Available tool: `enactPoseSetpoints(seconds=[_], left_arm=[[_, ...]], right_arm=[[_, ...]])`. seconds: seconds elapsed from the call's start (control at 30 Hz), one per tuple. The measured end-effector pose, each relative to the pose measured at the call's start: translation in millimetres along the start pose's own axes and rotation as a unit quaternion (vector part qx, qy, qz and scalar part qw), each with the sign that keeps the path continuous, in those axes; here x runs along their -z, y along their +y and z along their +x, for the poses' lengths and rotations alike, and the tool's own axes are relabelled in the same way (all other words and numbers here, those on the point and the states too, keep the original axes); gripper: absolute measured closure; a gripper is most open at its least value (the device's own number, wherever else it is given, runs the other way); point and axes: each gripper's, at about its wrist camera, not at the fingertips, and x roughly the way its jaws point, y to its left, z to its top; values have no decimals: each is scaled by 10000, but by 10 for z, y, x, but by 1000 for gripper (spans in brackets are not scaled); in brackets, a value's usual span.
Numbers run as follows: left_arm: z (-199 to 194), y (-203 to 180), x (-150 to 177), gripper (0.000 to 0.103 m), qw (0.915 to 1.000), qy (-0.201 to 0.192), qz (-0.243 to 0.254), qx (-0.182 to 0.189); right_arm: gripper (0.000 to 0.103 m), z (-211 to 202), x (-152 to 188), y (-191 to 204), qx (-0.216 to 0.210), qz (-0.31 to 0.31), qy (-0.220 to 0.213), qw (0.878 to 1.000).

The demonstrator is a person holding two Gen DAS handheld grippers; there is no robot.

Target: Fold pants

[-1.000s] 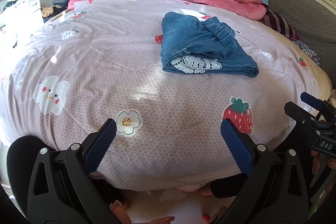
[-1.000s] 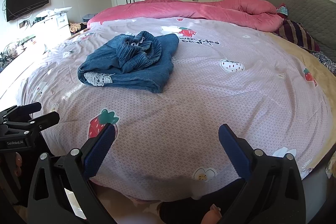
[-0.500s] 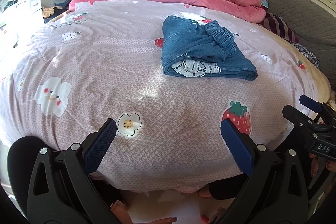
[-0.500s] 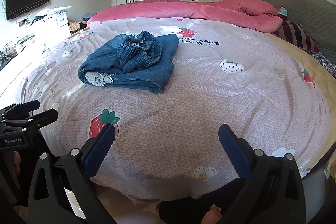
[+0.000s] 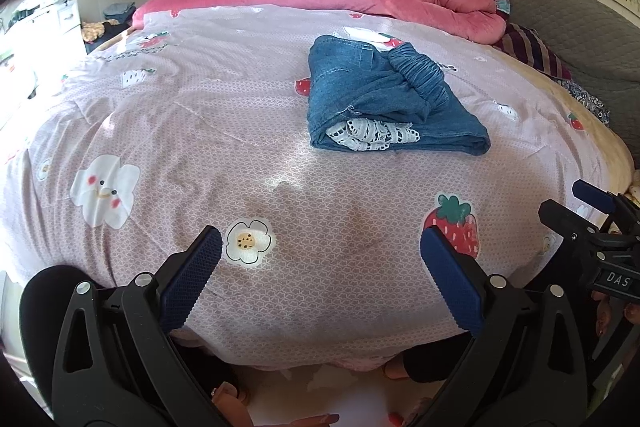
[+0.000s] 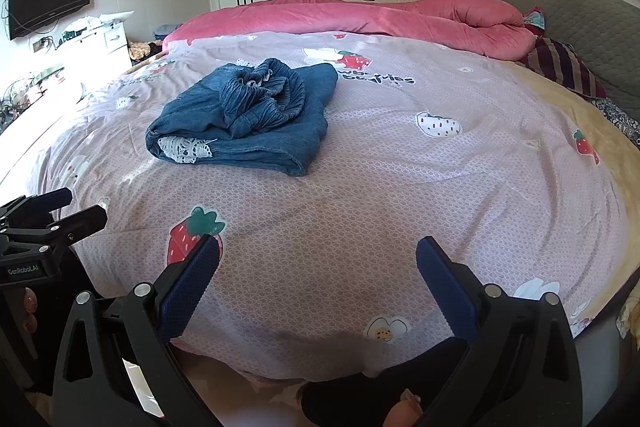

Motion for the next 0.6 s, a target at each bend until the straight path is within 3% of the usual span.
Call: enactPoseSetpoints(seconds=[0.6], left_arm=[[59,-41,6,10,9998,169,85,31]], right_arm=[[5,72,17,-29,83,53,80,9999]])
